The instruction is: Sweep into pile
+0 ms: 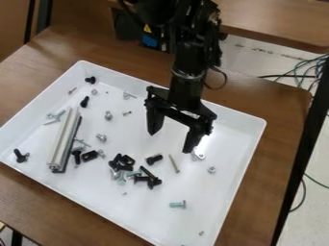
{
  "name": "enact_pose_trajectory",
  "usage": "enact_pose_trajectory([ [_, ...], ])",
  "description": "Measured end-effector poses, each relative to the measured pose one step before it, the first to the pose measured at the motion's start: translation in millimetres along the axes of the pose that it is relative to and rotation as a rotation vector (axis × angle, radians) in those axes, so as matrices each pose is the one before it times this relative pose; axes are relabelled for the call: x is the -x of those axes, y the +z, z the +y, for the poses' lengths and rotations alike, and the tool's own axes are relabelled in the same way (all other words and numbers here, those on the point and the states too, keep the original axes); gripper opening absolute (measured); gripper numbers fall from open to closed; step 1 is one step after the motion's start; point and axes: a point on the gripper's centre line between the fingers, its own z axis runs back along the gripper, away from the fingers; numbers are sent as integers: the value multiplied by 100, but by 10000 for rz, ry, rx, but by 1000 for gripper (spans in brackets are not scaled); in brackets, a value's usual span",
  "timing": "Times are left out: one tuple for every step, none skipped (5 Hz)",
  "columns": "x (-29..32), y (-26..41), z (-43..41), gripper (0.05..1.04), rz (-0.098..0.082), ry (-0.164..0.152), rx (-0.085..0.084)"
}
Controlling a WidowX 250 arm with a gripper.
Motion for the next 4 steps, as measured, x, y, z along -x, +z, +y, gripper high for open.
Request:
enact_pose_trajectory([
  [373, -1108, 182, 998, 351, 82, -44],
  [625, -804, 2237, 998, 370, 752, -201],
  [711, 580, 3747, 998, -136, 1018, 134],
  [1013, 705, 3682, 998, -128, 869, 90],
])
